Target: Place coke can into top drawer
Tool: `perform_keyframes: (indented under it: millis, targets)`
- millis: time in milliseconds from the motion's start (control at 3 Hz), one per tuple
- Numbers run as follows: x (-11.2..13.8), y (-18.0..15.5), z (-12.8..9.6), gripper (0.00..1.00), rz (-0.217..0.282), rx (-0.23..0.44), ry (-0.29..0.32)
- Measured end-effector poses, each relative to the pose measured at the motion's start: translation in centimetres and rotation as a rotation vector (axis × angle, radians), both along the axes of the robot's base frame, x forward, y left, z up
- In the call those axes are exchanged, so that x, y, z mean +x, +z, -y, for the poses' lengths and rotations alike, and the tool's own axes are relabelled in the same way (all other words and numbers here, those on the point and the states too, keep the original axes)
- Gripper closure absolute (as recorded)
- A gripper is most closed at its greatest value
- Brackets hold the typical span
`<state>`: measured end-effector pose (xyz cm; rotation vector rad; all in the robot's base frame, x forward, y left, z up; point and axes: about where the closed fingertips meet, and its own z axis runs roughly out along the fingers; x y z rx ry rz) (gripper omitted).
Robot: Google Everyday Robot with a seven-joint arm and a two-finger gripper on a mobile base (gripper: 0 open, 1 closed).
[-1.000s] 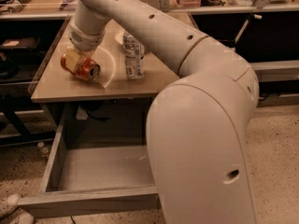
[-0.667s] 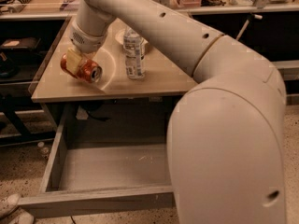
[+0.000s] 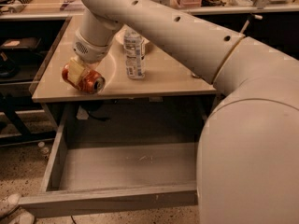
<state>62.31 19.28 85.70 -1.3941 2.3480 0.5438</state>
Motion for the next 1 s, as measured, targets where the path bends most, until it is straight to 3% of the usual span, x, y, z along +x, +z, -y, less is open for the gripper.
perform_keyframes:
  millis: [333,667,1000]
  targets:
    - [-3.4,0.6,0.8,1.00,-0.034,-0.017,-0.034]
    - [-10.1,1.3,1.8,1.00,-0.117,0.005,-0.141]
    - [-16.2,-0.2,2.1,1.00,-0.227,0.016,-0.246]
